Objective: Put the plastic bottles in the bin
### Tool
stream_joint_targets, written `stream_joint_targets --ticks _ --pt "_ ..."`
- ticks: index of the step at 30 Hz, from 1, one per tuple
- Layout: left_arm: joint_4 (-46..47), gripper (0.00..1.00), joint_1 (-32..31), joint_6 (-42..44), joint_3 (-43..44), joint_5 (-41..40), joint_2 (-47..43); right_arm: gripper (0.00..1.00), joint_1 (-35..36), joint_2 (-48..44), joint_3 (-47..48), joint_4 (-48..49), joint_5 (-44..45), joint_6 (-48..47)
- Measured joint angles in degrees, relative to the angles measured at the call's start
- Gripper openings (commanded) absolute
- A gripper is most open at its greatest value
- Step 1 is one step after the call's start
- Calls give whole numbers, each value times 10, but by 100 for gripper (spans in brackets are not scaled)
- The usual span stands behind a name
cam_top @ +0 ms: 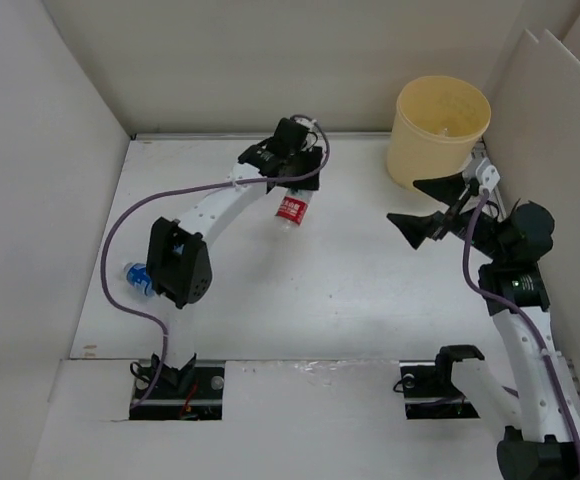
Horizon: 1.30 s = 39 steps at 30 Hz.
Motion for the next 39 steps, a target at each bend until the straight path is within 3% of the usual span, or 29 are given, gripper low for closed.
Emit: stream_joint_targets --ticks 9,14,23,30,31,32,33,34,35,39 --pt "136 0 -120 -68 11 -14 -215 100 95 6 -47 144 -53 96" --pt "258 0 -162 -76 -60 -4 -302 100 120 48 -48 215 -43 136" --pt "351 0 -170 -72 -167 35 -330 100 191 154 -48 431 -27 250" --pt "401 0 -178 -72 -205 70 -353 98 269 198 -12 391 20 215" --pt "409 0 -179 -72 -208 74 -356 93 276 199 1 382 27 206" --pt "416 0 -179 -72 -208 78 -359 82 281 200 12 375 34 198" --pt "423 0 -179 -73 -208 82 -362 47 285 203 22 371 41 190" --pt "429 0 -179 -69 -208 85 -366 36 288 206 30 367 46 186" --pt "431 0 -179 -63 -208 92 -370 30 290 209 37 361 56 193" --pt "442 31 -178 -52 -219 96 -382 3 296 215 47 353 67 198"
